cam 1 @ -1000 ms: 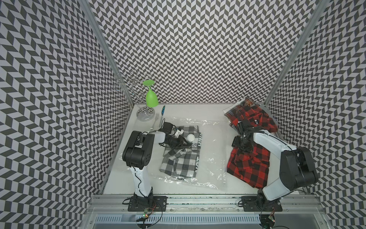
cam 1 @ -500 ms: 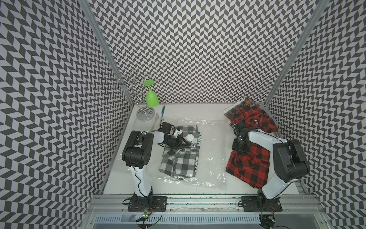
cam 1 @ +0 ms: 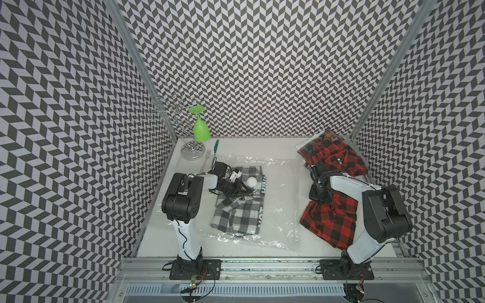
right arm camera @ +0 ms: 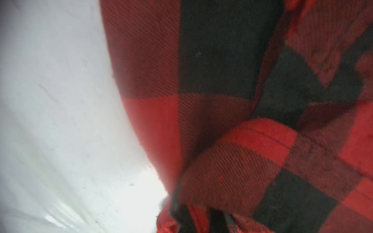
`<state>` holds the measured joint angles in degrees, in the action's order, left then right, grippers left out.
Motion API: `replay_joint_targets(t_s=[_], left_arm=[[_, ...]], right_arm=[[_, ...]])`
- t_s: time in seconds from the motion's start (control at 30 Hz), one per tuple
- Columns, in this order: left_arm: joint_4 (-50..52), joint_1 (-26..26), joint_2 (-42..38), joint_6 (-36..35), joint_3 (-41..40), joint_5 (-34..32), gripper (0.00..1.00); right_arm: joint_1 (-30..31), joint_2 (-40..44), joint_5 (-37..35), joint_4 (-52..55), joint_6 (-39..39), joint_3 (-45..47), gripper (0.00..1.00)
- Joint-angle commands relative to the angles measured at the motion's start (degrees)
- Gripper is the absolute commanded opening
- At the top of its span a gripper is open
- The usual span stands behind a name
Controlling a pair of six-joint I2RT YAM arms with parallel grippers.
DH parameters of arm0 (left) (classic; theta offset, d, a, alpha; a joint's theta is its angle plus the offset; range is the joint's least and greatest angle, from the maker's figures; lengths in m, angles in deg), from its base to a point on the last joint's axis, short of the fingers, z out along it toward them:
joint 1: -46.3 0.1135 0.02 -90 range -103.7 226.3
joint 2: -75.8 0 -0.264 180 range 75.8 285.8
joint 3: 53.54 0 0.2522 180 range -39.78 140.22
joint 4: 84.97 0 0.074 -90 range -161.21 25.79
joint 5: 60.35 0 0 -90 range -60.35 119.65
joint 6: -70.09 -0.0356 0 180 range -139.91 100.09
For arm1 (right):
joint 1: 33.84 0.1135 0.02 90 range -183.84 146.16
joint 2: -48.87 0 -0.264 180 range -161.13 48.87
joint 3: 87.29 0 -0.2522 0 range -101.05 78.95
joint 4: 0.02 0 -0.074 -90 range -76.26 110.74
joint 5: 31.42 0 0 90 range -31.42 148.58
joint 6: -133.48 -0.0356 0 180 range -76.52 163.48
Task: Take the shirt out of the vacuum bag
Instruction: Pick up the shirt from the center of the board, then place the shirt at the corner of the board.
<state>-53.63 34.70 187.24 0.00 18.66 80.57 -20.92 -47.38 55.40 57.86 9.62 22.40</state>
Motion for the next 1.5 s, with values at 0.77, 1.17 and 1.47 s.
replay_joint_targets(t_s=[0.77,1.17,1.47], left_arm=[[6.68,1.51,1.66,-1.29,-3.25,-14.89,0.36],[6.02,1.49,-0.3,-1.44,-5.44,-14.73,0.36],[6.11,1.5,-0.72,-2.06,-5.78,-14.44,0.36]], right_arm=[[-25.38,23.86,10.92,10.83,5.49,-17.38,0.0],[-34.22,19.57,13.4,9.84,6.71,-28.09,0.0],[-37.35,10.18,19.67,4.18,7.43,-33.34,0.0]])
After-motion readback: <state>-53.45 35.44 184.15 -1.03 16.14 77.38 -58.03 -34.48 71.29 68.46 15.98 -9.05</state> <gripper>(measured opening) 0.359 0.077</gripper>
